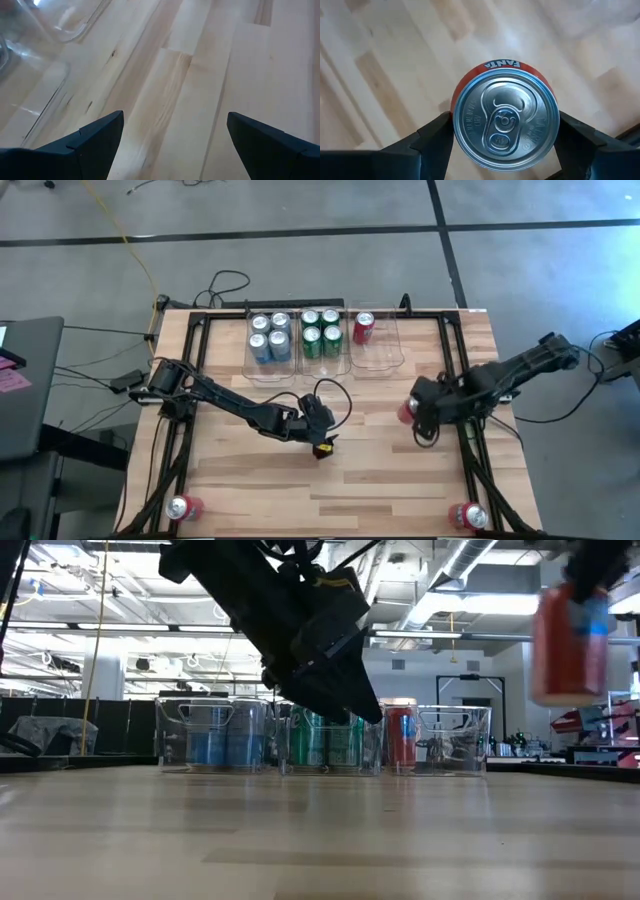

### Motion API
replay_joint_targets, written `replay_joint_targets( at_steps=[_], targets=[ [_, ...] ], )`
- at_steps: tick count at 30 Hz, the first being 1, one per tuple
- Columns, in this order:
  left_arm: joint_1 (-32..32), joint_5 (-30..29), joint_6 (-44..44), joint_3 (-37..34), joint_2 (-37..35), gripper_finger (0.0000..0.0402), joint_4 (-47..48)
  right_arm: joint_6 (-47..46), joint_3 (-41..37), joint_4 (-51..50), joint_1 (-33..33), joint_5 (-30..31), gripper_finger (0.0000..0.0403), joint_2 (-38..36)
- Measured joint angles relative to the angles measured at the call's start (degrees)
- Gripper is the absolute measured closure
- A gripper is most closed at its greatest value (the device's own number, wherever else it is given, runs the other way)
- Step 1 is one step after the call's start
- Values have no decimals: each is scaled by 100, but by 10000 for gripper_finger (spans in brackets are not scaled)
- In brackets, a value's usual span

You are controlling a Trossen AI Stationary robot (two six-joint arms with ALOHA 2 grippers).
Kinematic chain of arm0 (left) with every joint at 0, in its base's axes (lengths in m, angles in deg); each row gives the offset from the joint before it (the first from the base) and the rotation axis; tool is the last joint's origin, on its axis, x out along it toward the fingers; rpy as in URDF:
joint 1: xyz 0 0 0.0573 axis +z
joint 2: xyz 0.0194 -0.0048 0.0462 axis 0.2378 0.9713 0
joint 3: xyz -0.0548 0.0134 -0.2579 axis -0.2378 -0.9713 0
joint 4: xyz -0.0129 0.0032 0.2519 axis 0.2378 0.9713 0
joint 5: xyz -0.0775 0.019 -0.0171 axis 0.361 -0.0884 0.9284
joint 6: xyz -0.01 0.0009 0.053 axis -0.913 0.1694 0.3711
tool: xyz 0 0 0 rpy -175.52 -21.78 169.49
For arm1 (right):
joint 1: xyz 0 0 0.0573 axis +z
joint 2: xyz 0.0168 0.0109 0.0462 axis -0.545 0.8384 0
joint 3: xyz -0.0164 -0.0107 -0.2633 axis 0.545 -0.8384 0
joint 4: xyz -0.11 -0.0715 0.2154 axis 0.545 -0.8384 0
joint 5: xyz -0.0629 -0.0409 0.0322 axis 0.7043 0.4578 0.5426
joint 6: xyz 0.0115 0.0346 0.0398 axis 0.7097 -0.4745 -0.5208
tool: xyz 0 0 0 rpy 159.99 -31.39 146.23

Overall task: Sort soda cans
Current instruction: Put the red soda can into the right transparent bin

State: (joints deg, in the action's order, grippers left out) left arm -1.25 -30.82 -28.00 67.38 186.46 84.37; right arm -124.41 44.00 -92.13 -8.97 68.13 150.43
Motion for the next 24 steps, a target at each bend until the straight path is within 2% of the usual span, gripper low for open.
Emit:
replay_joint_targets(
  at_steps=[6,12,19,24],
  targets=[
    [26,-131,-167,-305,-9,50,-372,1176,717,-142,-1058,198,108,-22],
    [26,-136,-302,-520,-9,50,-494,2721,914,453,-2740,188,108,-22],
    [24,-136,-302,-533,-9,50,-456,4172,928,1371,-4925,-504,108,256],
    [20,-138,-465,-533,-9,50,-307,4786,930,1640,-5971,-632,108,828]
  ],
)
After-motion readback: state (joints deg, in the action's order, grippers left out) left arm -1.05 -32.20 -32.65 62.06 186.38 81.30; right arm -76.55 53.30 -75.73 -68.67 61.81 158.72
